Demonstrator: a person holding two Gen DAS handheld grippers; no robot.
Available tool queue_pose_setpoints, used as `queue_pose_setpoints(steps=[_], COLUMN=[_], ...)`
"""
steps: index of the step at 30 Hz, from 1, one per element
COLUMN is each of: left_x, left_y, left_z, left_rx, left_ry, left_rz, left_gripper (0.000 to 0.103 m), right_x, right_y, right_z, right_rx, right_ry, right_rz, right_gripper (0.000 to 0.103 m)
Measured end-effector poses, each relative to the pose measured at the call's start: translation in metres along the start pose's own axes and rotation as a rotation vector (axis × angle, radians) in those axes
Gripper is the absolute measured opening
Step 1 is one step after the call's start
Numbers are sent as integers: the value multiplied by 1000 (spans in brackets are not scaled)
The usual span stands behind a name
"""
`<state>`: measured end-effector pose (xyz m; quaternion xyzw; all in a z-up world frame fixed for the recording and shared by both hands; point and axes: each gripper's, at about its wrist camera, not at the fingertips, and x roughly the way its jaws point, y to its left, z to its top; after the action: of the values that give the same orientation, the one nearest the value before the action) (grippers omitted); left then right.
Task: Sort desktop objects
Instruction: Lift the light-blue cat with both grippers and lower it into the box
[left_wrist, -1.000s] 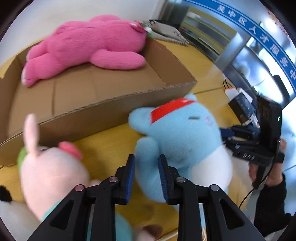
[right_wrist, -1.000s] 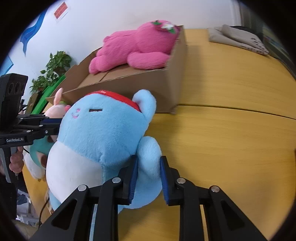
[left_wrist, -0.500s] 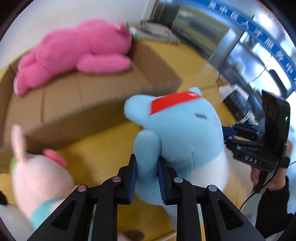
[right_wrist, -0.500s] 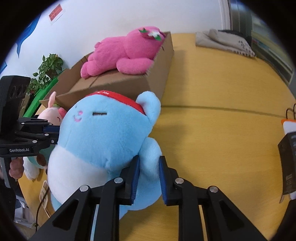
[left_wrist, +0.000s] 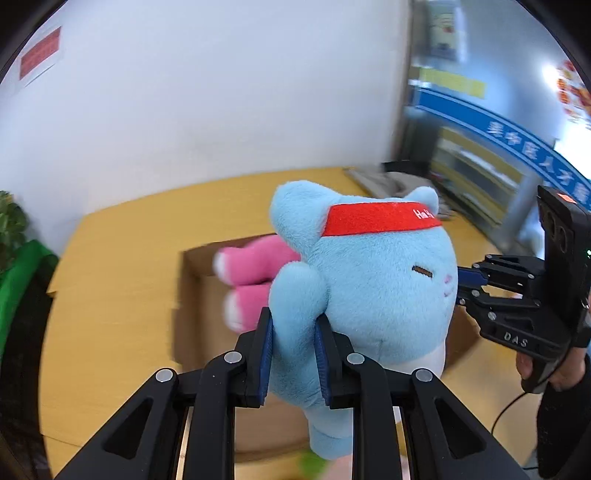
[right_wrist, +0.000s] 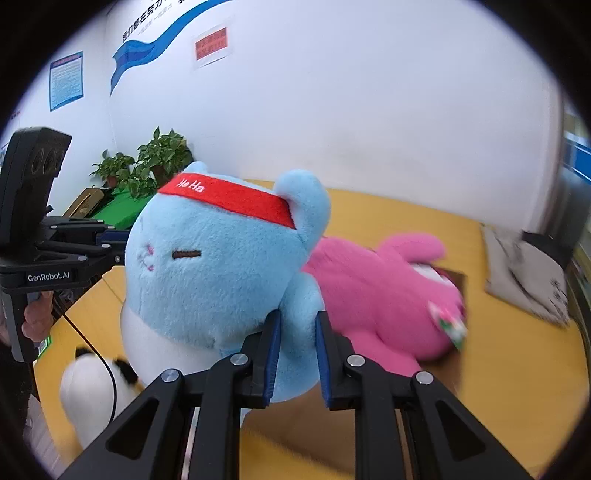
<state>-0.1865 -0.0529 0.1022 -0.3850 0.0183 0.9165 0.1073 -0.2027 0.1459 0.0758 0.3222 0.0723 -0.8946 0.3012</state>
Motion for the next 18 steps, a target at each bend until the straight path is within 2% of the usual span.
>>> queue_pose_setpoints(steps=[2,4,7,9,11,14,16,17,18], left_x=[28,65,120,138,144,141,129,122,113], left_y=[33,60,90,97,101,100,102,103,104], left_z=[6,-1,-30,-46,-53,-54,-54,-54,-55], left_rx=[-26,-58,-95,-110,-111,-101,-119,-130,-140], left_ry=[52,128,255,296,306,288,264,251,236], left_rz=[47,86,119,111,109,112,98,93,91], left_gripper=[21,21,21,21,22,25,28,33,42], right_x=[50,103,166,198,209,207,200,195,187], right_y=[10,18,25,29,29,28,24,21,18], right_z=[15,15,-4,-20,-28,-28,-31,-33,-36], right_rx=[-13,-2,32,50,66,69,88,102,119], right_ry=[58,137,267,350,389,397,389,381,367], right_rz=[26,60,114,148,171,166,184,198,202], right_gripper=[18,18,17,17,17,24,32,36,52])
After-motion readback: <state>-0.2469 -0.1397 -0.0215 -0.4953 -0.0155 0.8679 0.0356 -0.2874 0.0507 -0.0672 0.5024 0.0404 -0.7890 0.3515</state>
